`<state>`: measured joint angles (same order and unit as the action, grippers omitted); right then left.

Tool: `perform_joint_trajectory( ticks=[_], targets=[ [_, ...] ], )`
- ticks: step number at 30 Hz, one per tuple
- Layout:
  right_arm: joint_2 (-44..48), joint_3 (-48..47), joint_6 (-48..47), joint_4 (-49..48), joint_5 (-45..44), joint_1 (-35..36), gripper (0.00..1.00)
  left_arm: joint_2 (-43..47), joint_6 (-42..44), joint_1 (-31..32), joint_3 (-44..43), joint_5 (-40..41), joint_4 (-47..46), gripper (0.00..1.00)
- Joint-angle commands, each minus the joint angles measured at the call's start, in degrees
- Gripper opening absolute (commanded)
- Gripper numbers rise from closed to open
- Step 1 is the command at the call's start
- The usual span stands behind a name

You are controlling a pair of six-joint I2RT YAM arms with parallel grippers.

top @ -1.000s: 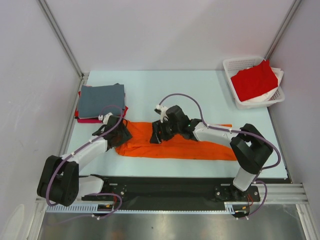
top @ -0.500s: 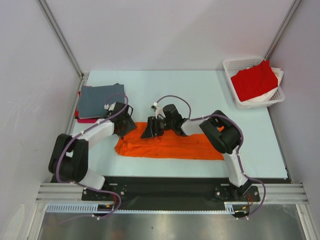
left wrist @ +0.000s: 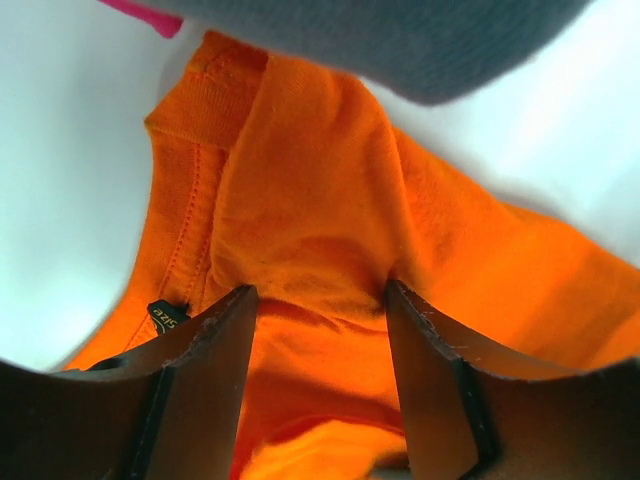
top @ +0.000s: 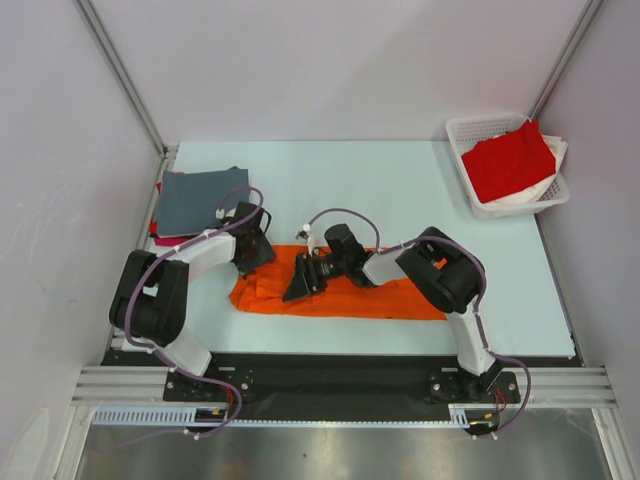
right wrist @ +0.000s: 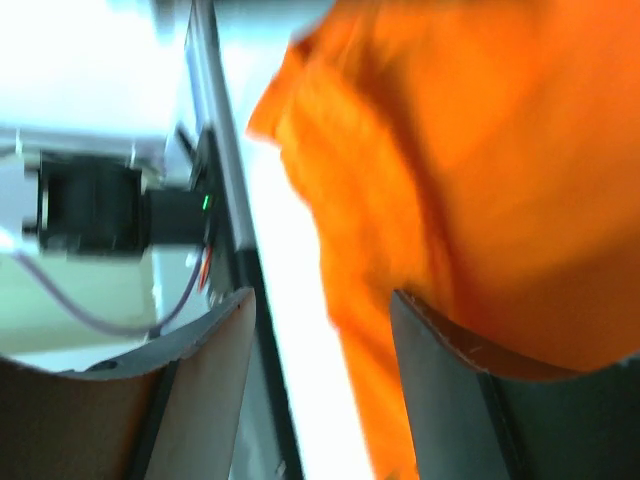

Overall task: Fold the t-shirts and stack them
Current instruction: Fold the tshirt

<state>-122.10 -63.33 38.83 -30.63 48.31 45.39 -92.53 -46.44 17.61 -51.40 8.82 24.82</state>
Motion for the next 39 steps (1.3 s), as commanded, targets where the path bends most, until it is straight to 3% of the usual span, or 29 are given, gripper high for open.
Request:
perform_joint_trajectory(
  ticks=[1, 5, 9, 14, 24, 29, 35, 39],
  targets=[
    [7.1, 5.9, 0.6, -5.1, 4.4, 2.9, 0.62, -1.9, 0.7, 0.0, -0.9, 0.0, -0.4, 0.60],
    [14.9, 10.6, -2.4, -2.2, 3.2, 5.1, 0.62, -1.9, 0.7, 0.0, -0.7, 0.4, -0.4, 0.60],
    [23.3, 10.7, -8.8, 10.2, -4.0, 5.9, 0.64, 0.0, 0.8, 0.0, 0.0, 0.9, -0.4, 0.60],
    [20.6, 1.6, -13.5, 19.6, -14.6, 4.6, 0.68, 1.9, 0.6, 0.0, 0.8, 0.7, -0.3, 0.60],
    [4.6, -10.2, -9.5, 14.6, -13.0, 0.1, 0.68, 0.6, -0.1, 0.0, 0.2, -0.6, 0.3, 0.61],
    [-2.9, -13.8, -5.2, 10.2, -7.3, -0.9, 0.68, -0.2, -0.4, 0.0, -0.5, -0.8, 0.8, 0.61],
    [-3.1, -10.9, -3.4, 9.9, -5.5, 0.7, 0.67, -1.5, -0.4, -0.1, -1.2, -0.6, 0.8, 0.61],
    [-1.2, -4.8, -0.6, 4.2, -2.9, 2.2, 0.66, -2.3, -0.3, -0.1, -1.6, -0.6, 0.8, 0.61]
  ],
)
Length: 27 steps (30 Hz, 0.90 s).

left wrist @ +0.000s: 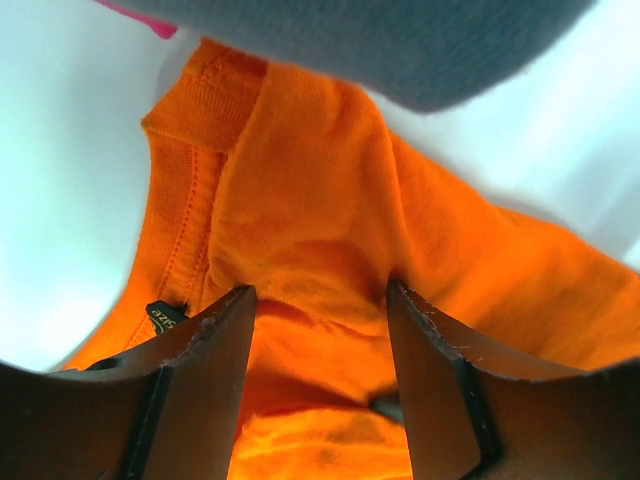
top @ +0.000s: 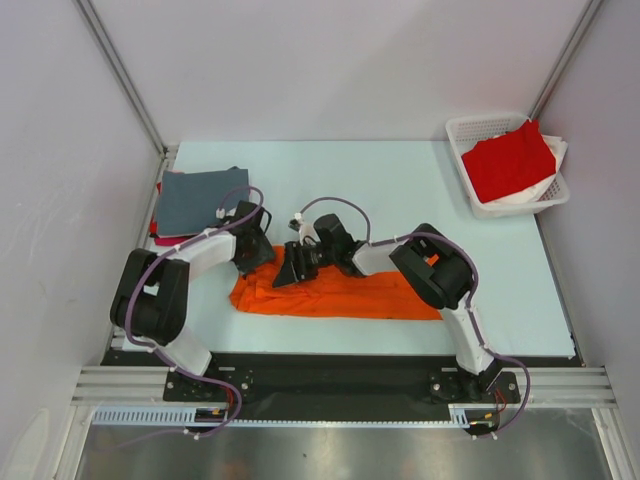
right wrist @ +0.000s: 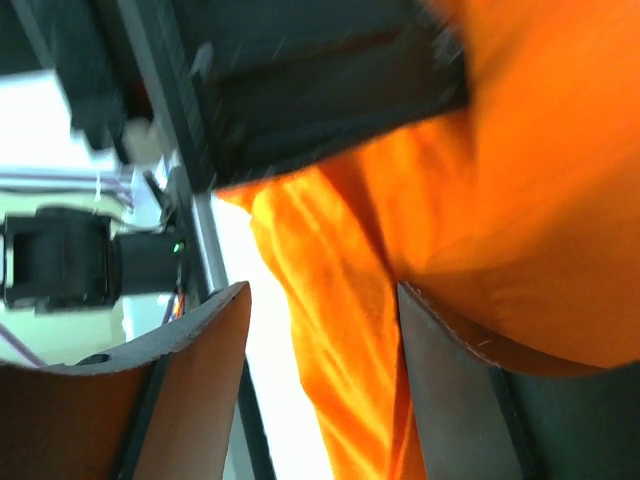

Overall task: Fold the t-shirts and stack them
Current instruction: Fold the tshirt

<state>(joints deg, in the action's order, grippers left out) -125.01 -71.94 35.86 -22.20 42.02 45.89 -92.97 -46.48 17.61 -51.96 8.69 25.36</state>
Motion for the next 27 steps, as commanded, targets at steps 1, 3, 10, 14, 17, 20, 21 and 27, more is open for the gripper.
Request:
perform_joint_trajectory(
  ticks=[1, 3, 10, 14, 17, 20, 21, 27],
  targets=[
    [2.8, 4.9, 3.2, -5.4, 3.8, 1.9, 0.65, -2.0, -0.3, -0.1, -1.1, -0.5, 0.4, 0.61],
    [4.4, 8.4, 4.8, -8.7, 5.0, 2.8, 0.64, -2.5, -0.1, -0.1, -1.5, -0.4, 0.2, 0.61],
    [16.4, 18.5, 9.6, -15.8, 6.9, 6.0, 0.62, -2.3, 0.4, -0.1, -1.6, 0.1, 0.3, 0.60],
    [25.0, 21.3, 5.1, -8.2, 4.3, 7.8, 0.63, -1.0, 0.7, -0.1, -1.0, 0.5, 0.2, 0.60],
    [28.9, 22.9, 1.2, -0.4, -1.0, 7.6, 0.63, 1.6, 1.5, 0.2, -0.4, 0.5, 0.3, 0.60],
    [33.1, 22.5, -2.3, 9.5, -13.6, 7.5, 0.60, 6.9, 2.6, 0.9, 1.2, 1.0, 0.6, 0.61],
    [35.3, 22.5, -2.7, 13.2, -16.2, 7.5, 0.55, 8.3, 2.9, 1.3, 1.7, 1.2, 0.9, 0.61],
    [44.4, 24.1, -3.2, 26.7, -36.9, 6.5, 0.48, 24.5, 3.5, 2.4, 8.5, 1.1, 2.6, 0.62]
  ],
)
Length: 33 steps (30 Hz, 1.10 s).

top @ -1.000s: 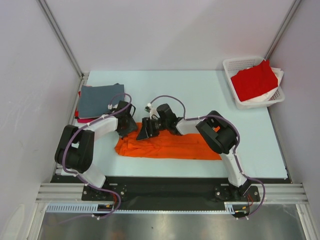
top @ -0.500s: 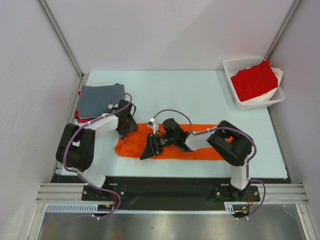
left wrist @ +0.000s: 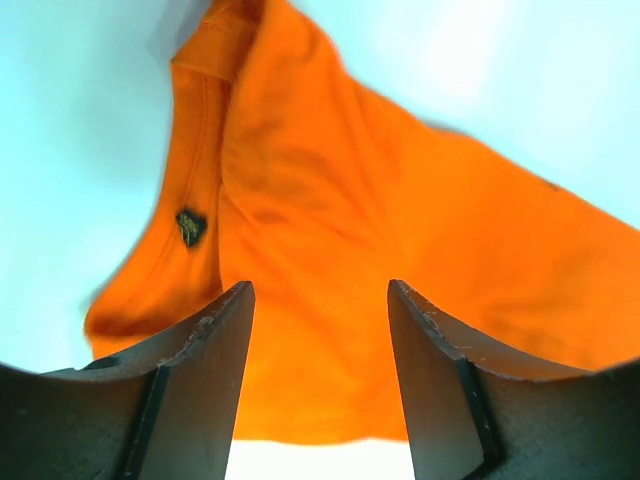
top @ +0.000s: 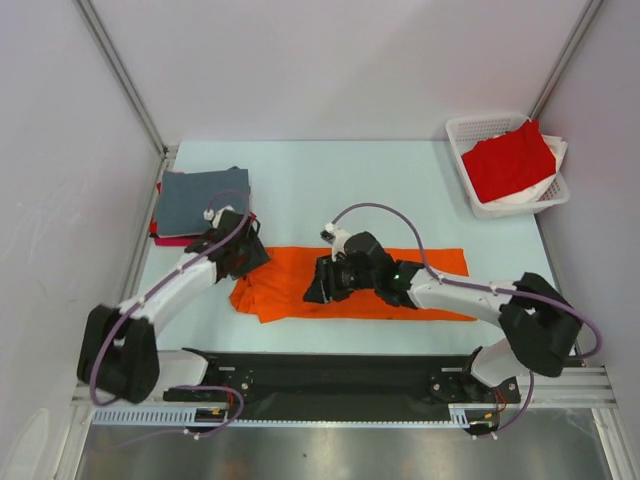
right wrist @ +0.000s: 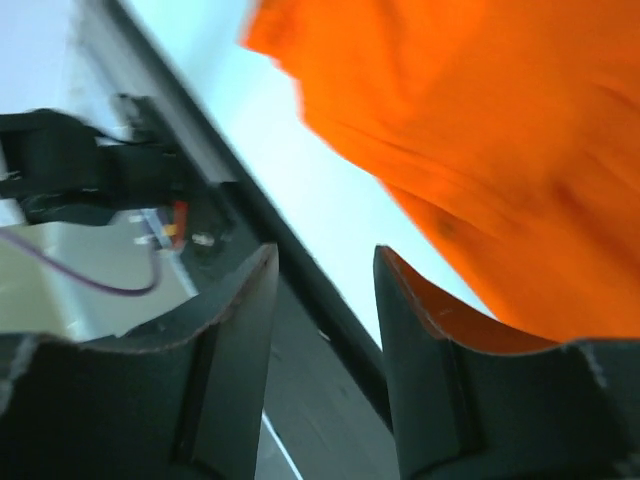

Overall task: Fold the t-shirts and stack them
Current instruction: Fold the tshirt

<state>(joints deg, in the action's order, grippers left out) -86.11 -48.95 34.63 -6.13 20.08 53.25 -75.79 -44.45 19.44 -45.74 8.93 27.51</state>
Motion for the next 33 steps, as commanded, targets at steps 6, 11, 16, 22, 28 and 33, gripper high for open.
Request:
perform_joint_trajectory(
  ticks=[6, 11, 16, 22, 28, 33],
  targets=[
    [14.2, 4.2, -4.1, 22.2, -25.4, -6.1, 0.45, 21.4, -1.4, 0.6, 11.3, -1.0, -0.3, 0.63],
    [14.0, 1.6, -11.3, 20.1, -16.6, -11.8, 0.51, 26.8, -5.5, 0.6, 17.6, 0.5, -2.0, 0.62],
    [2.4, -11.5, -17.7, 18.9, -6.9, -15.2, 0.52, 27.1, -9.9, 0.5, 20.9, -0.4, -2.6, 0.59],
    [-16.1, -29.4, -23.7, 20.7, 3.2, -15.6, 0.51, 31.1, -12.1, 0.5, 24.8, 0.4, -2.5, 0.60],
    [-31.5, -42.3, -26.1, 22.7, 15.3, -18.0, 0.49, 39.7, -16.4, 0.6, 28.9, -0.2, -0.9, 0.61],
    [-41.9, -55.0, -27.9, 26.4, 22.6, -18.3, 0.51, 44.2, -17.5, 0.5, 29.2, 0.6, 2.2, 0.61]
  ],
)
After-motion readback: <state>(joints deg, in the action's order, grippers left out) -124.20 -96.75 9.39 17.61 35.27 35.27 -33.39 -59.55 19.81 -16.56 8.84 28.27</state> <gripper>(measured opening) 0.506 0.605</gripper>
